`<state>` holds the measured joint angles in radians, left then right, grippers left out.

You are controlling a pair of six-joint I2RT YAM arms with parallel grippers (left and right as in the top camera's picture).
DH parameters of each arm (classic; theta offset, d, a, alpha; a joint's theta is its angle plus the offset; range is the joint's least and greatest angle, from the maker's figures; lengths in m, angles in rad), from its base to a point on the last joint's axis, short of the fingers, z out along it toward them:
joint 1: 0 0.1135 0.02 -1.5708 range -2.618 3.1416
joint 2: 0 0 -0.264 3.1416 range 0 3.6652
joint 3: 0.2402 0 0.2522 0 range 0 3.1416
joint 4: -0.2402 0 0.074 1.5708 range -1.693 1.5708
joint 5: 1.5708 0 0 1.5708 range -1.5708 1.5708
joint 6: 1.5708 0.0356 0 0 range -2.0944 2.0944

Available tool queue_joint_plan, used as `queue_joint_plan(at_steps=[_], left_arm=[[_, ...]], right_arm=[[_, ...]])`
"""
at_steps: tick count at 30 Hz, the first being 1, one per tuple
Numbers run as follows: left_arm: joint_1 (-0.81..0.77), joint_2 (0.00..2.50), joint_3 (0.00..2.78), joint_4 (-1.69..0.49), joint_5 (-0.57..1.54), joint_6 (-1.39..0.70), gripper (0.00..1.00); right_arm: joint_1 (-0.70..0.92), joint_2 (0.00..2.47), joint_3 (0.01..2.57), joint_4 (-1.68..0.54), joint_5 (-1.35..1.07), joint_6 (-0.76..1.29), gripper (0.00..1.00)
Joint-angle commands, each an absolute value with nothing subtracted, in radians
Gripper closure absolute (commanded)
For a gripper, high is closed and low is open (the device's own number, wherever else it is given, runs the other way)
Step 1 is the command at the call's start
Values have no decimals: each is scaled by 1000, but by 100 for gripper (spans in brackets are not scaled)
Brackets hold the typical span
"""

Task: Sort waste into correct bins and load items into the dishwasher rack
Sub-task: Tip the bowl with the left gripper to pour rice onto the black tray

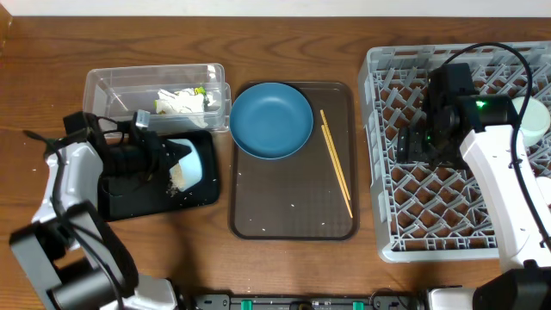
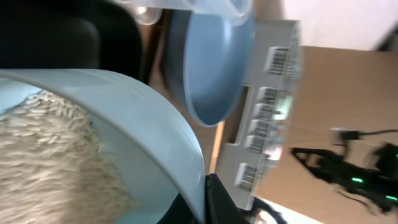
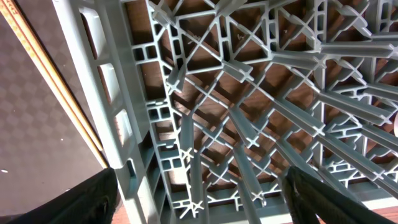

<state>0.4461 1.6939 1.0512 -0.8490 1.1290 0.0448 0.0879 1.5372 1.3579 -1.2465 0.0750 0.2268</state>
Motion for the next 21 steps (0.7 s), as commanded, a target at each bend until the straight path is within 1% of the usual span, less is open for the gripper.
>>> queue_joint_plan(at_steps=[1, 7, 17, 21], left_arm=[[463, 1746, 1051, -847, 1306, 91, 94], [463, 1807, 1051, -842, 1333, 97, 94], [463, 1810, 1051, -805, 1380, 97, 94], [463, 1810, 1051, -802, 1435, 93, 94]], right_arm=[[86, 1537, 1359, -1250, 71, 231, 17], [86, 1537, 1359, -1250, 71, 231, 17], [86, 1537, 1359, -1250, 71, 231, 17], [86, 1537, 1359, -1250, 71, 231, 17]])
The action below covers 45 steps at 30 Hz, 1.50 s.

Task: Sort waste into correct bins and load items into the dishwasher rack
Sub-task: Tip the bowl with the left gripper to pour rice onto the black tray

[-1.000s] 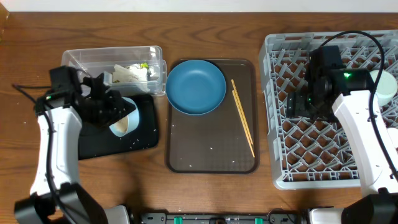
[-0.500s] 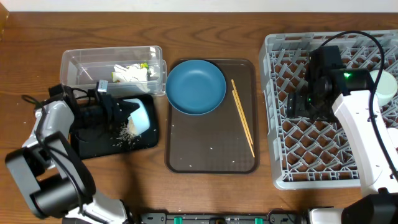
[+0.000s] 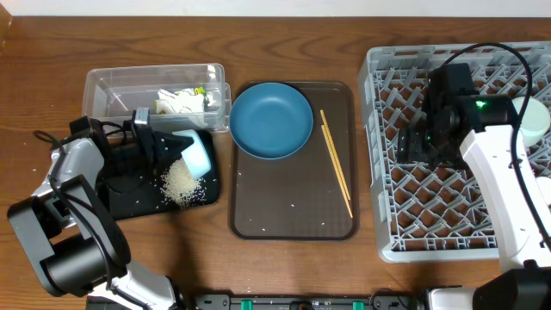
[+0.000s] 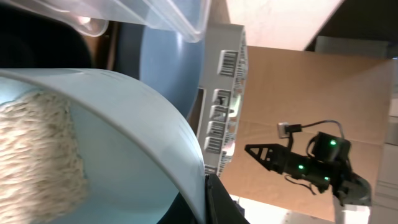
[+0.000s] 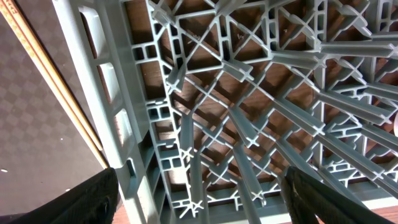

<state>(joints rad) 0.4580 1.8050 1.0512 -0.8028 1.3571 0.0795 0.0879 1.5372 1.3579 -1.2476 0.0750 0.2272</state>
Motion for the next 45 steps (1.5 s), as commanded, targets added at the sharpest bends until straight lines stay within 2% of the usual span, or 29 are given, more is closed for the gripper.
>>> queue_joint_plan(at_steps=[1, 9, 15, 29, 45], left_arm=[[463, 1810, 1051, -802, 1445, 91, 94], [465, 1810, 1051, -802, 1474, -88, 94], [490, 1810, 1051, -802, 1573, -92, 94], [558, 1810, 1051, -805, 1571, -92, 94], [566, 1810, 1051, -784, 1523, -144, 94]], right_arm=[[86, 1537, 1359, -1250, 71, 231, 17], [86, 1537, 1359, -1251, 71, 231, 17], [86, 1537, 1359, -1258, 71, 231, 17], [86, 1537, 1359, -1258, 71, 231, 17], [86, 1537, 1359, -1263, 72, 231, 17]])
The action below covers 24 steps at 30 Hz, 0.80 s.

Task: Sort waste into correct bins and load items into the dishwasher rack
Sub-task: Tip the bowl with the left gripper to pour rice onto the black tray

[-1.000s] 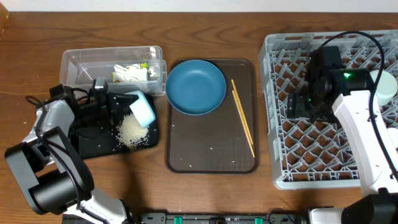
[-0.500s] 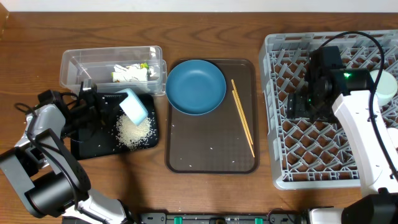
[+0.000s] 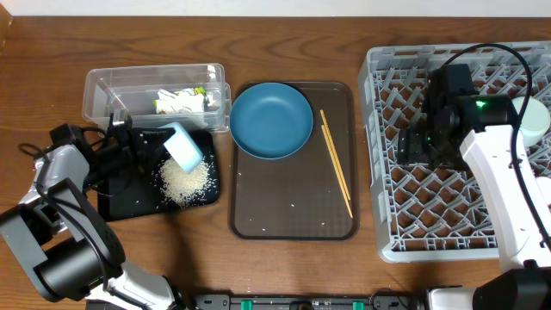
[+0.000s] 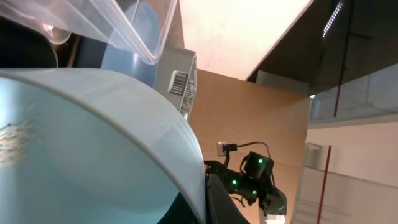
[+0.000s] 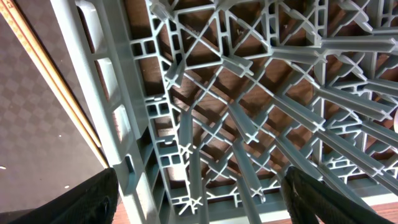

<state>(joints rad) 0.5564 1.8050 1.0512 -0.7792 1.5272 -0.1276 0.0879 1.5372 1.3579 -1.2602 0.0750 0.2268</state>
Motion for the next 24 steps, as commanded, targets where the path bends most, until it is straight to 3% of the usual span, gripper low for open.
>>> queue_joint_plan(at_steps=[1, 9, 12, 16, 20, 24], left_arm=[[565, 1810, 1051, -783, 1525, -144, 94], [564, 1809, 1051, -753, 1571, -126, 94], [567, 1809, 1051, -727, 1449, -180, 94], [566, 1809, 1051, -734, 1507, -170, 94], [566, 1809, 1051, -748, 1428, -204, 94], [564, 1809, 1051, -743, 1512, -128, 94]], right_arm=[[86, 1537, 1359, -1265, 72, 231, 17], [86, 1537, 1359, -1269, 71, 231, 17], [86, 1537, 1359, -1271, 72, 231, 17], [86, 1537, 1359, -1274, 72, 231, 17], [86, 1537, 1359, -1272, 71, 231, 17], [86, 1537, 1359, -1274, 71, 231, 17]])
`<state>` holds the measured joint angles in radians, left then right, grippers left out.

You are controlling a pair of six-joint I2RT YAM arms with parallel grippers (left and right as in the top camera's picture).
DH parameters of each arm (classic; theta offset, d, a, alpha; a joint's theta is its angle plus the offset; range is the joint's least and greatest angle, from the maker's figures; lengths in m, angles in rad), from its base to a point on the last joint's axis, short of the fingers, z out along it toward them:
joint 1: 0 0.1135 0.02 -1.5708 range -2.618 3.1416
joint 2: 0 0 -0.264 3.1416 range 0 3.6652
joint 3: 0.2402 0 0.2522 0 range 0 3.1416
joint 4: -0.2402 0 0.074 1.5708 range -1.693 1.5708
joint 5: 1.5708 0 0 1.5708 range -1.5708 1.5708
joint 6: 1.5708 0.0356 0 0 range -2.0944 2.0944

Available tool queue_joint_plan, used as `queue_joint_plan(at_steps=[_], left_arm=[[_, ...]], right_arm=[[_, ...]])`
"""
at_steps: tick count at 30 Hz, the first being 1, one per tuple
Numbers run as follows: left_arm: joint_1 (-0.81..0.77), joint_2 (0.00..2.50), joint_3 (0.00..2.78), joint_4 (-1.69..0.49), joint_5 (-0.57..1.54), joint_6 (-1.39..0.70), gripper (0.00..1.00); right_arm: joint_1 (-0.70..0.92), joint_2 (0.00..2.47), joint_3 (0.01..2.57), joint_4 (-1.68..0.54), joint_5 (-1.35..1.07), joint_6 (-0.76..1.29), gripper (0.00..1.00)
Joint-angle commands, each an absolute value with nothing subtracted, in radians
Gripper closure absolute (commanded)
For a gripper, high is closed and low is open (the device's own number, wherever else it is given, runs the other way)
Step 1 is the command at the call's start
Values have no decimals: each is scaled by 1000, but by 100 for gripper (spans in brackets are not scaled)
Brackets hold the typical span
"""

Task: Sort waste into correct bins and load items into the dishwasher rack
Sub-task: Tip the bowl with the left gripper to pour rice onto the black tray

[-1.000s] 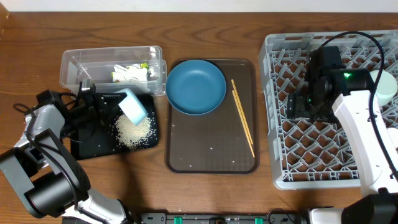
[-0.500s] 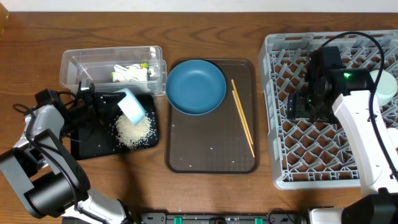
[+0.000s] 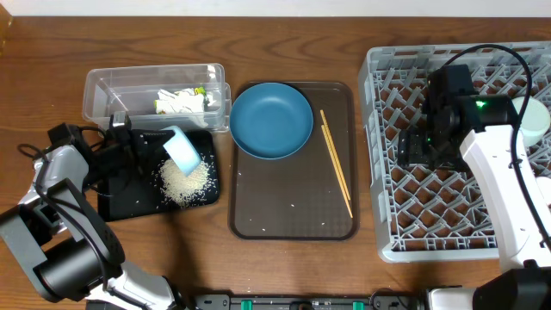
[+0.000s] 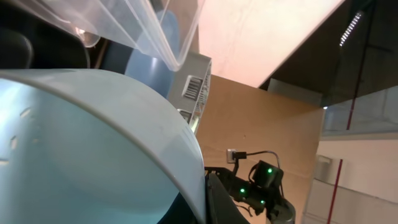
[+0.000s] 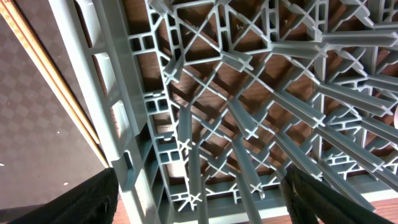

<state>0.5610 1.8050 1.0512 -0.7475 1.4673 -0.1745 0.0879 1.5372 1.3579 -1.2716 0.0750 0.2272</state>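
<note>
My left gripper (image 3: 155, 146) is shut on the rim of a light blue bowl (image 3: 182, 148), tipped mouth-down over the black bin (image 3: 120, 202); a heap of white rice (image 3: 183, 179) lies in that bin. In the left wrist view the bowl (image 4: 93, 149) fills the frame, nearly bare inside. The blue plate (image 3: 271, 120) and a pair of chopsticks (image 3: 337, 162) rest on the brown tray (image 3: 293, 220). My right gripper (image 5: 199, 199) hangs open over the left part of the grey dishwasher rack (image 3: 405, 241), holding nothing.
A clear plastic bin (image 3: 112, 86) with crumpled paper waste (image 3: 182, 104) stands behind the black bin. A pale cup (image 3: 535, 120) sits at the rack's right edge. Scattered rice grains dot the tray.
The bowl has shifted very slightly over the black bin, still tipped. The rice heap looks the same. The right arm has not moved.
The bowl was held on its side over the black bin with rice inside. Then rice lay spilled in the bin while more clung to the bowl. Later the bowl was tipped further and nearly bare, as now. The right gripper stayed open over the rack.
</note>
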Motion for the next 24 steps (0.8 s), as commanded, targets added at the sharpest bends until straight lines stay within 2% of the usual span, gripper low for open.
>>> queue_joint_plan(at_steps=[1, 4, 8, 13, 18, 24], left_arm=[[565, 1809, 1051, -738, 1487, -130, 94], [564, 1808, 1051, -752, 1573, -104, 94], [561, 1809, 1052, -749, 1523, -95, 94], [559, 1806, 1052, -761, 1573, -83, 94], [560, 1805, 1052, -786, 1398, -122, 94], [551, 1785, 1054, -771, 1439, -75, 94]], right_arm=[[86, 1537, 1359, -1274, 71, 231, 17], [86, 1537, 1359, -1274, 71, 231, 17], [86, 1537, 1359, -1275, 71, 231, 17], [86, 1537, 1359, -1276, 71, 231, 17], [86, 1537, 1359, -1276, 71, 231, 15], [86, 1537, 1359, -1280, 71, 231, 15]])
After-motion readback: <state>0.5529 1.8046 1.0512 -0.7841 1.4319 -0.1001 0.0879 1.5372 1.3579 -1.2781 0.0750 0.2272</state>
